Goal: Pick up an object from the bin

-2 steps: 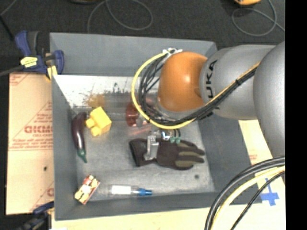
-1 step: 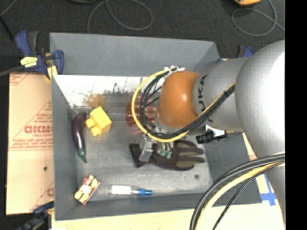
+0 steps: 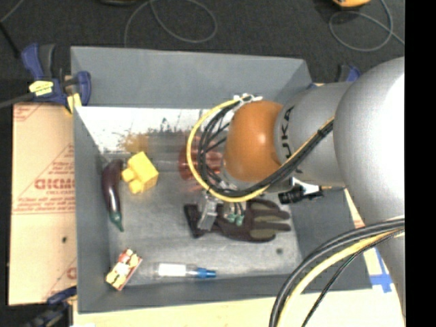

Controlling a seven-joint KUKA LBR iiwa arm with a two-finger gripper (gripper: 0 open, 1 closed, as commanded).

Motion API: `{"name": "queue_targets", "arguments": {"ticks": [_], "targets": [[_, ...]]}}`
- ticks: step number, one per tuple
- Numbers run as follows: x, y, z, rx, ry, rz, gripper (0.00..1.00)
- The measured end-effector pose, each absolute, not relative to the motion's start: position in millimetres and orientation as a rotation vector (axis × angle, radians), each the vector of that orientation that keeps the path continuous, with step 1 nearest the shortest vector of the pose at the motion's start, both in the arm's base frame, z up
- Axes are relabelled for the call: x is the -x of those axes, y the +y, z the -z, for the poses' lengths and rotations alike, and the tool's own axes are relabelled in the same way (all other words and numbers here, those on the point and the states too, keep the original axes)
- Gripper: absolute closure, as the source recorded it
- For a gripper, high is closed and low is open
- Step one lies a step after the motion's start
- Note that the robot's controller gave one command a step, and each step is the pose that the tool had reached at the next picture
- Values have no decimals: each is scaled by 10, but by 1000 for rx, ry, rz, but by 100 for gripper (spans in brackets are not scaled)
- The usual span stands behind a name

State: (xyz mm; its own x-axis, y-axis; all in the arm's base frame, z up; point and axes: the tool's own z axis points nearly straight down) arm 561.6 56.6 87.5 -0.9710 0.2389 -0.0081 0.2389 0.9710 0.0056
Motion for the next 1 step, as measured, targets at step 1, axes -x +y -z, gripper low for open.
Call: {"name": "queue_targets", "arguments": {"ticks": [1], "targets": [[-5618,630,-2014,-313,3115,-10,100]]}}
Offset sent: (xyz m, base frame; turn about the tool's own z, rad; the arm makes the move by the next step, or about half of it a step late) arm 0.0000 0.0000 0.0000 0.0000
